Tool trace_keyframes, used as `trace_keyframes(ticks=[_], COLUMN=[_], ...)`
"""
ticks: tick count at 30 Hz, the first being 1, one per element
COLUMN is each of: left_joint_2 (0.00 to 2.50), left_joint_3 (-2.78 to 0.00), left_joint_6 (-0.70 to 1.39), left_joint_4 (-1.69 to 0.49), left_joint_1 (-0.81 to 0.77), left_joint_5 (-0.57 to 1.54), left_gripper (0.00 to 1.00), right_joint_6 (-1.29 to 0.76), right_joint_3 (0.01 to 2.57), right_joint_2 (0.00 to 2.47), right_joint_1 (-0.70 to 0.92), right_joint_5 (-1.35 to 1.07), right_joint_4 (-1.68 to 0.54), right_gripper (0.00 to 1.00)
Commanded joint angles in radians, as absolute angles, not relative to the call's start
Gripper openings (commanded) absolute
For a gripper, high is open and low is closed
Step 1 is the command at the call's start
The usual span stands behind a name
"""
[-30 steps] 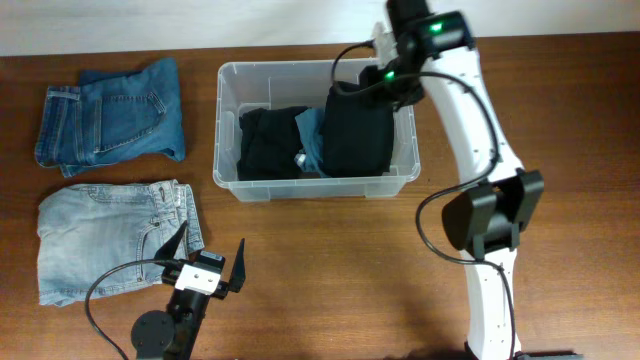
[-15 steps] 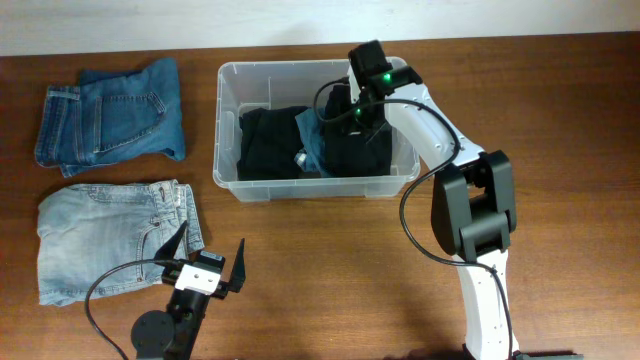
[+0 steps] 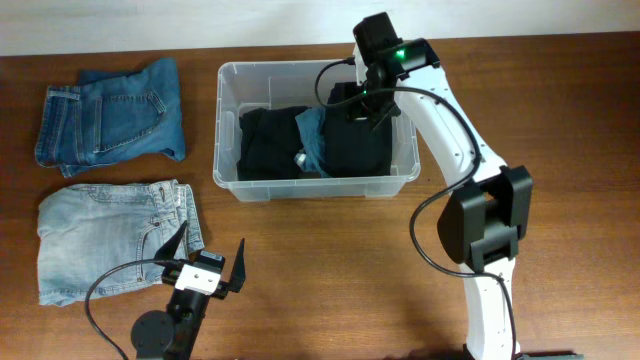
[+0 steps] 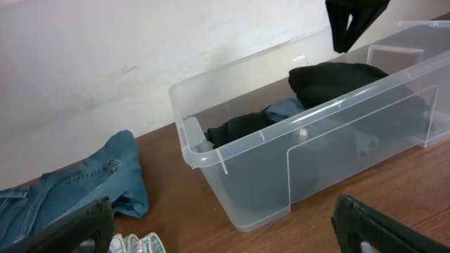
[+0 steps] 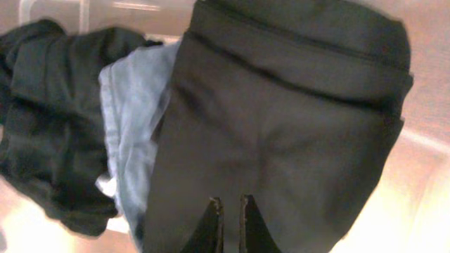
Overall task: Pack container
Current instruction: 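Press the black garment flat in the container with the right gripper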
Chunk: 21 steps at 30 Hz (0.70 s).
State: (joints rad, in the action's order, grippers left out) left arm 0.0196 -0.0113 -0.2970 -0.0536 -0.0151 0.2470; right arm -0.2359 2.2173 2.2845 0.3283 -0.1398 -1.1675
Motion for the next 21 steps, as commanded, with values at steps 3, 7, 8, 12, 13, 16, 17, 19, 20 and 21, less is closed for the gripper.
trace_keyframes(ticks=[3,7,8,12,13,16,17,19,20,21], left_joint_2=[0.014,0.014,0.014,0.014,0.014,0.014,0.014,0.014,0.014,0.014], left_joint_3=[-0.009,-0.009,-0.009,-0.009,-0.009,-0.009,-0.009,-0.009,-0.009,-0.009], left_joint_6=[-0.308,-0.308,-0.308,-0.308,-0.308,-0.308,-0.308,-0.308,-0.308,-0.308], left_joint_4=[-0.061,-0.061,-0.061,-0.061,-0.061,-0.061,-0.061,-0.061,-0.061,-0.061], left_joint_1=[-0.010,-0.010,-0.010,-0.010,-0.010,-0.010,-0.010,-0.010,-0.010,-0.010], left_joint_5=[0.247,0.247,0.247,0.247,0.247,0.247,0.247,0.247,0.247,0.247], left_gripper=[0.99,0.99,0.99,0.99,0.99,0.99,0.99,0.99,0.99,0.99], right_joint_6=[-0.253,-0.271,-0.272,-0.298,-0.298,-0.297,-0.297,-0.297,-0.297,-0.297], right_joint_3=[2.159,2.071,2.041,1.950,1.934,1.945,1.963,2.004,2.023,2.066], right_joint_2=[2.283,2.284,2.284,2.284,2.284,2.281,2.279,2.271,2.268,2.265], right_joint_1=[0.381,0.398,0.401,0.412,0.414,0.414,0.413,0.412,0.411,0.410], right_joint_5=[-0.146,-0.146,-0.147,-0.149,-0.149,-0.146,-0.145,-0.145,-0.140,-0.121], right_joint_4=[-1.207,-1.183,-1.166,-1.127,-1.116,-1.084,-1.076,-1.055,-1.043,-1.023], right_gripper=[0.04,0.04,0.04,0.04,0.04,0.04,0.04,0.04,0.04,0.04])
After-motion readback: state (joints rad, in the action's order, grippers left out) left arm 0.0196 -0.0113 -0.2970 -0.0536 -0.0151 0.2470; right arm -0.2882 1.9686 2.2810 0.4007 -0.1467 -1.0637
